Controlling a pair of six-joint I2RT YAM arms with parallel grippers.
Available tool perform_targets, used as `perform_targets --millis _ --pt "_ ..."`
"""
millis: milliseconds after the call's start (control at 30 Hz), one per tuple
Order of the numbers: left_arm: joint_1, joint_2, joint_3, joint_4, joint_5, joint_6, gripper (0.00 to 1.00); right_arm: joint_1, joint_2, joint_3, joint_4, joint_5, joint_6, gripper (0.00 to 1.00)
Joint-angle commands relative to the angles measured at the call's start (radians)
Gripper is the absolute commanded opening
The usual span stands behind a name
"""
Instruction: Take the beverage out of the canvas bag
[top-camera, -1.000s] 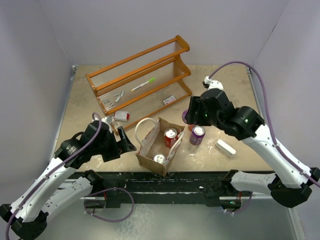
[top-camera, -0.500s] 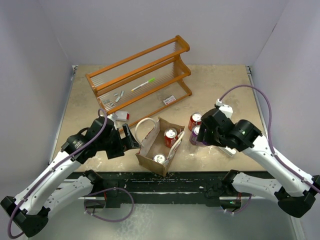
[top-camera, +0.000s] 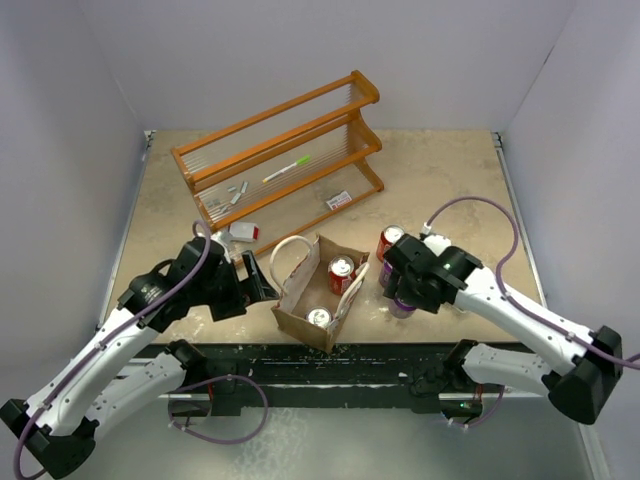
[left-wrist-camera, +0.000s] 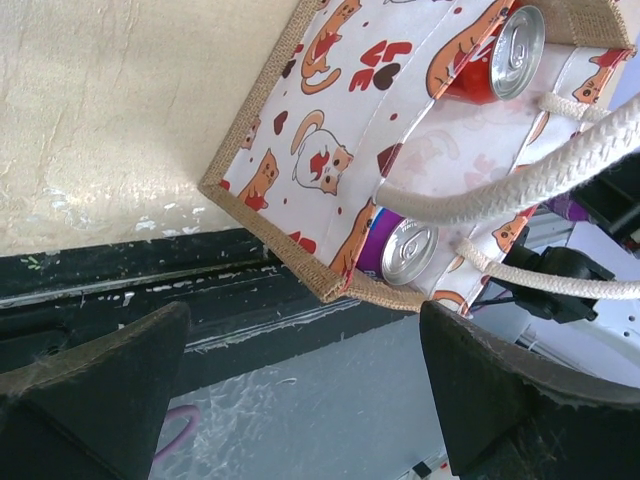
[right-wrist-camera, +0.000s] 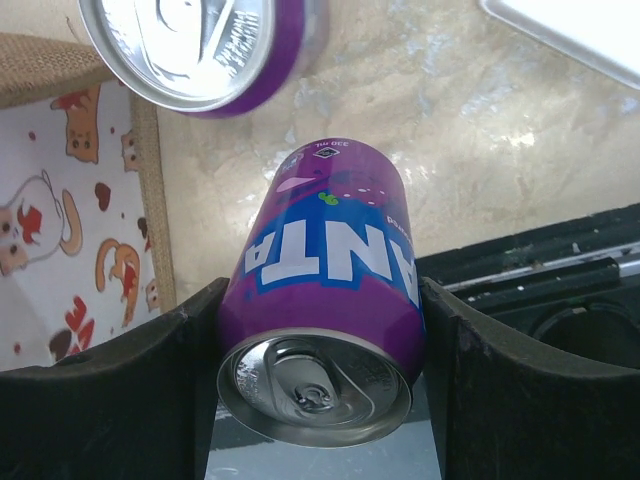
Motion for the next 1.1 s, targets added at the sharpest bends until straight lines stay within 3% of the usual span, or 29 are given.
perform_targets --millis 0,167,467,667,1067 --pt "-0.004 -0.031 0.032 -0.027 -0.008 0.01 0.99 -0.002 0.085 0.016 0.104 0.046 0.023 0.0" --pt "-0.005 -0.077 0.037 -0.081 -0.027 0.0 0.99 -0.002 0.161 0.012 0.124 0.04 0.003 0.0" --pt "-0.005 -0.142 0.029 -0.13 -0.047 -0.026 0.99 -0.005 0.153 -0.041 0.183 0.04 0.021 0.0" --pt "-0.004 -0.137 0.028 -0.121 -0.042 -0.029 0.99 -0.008 0.162 -0.069 0.189 0.039 0.025 0.06" --pt "-0.005 -0.114 0.032 -0.098 -0.027 -0.026 0.99 -0.009 0.101 -0.083 0.218 0.041 -0.017 0.76"
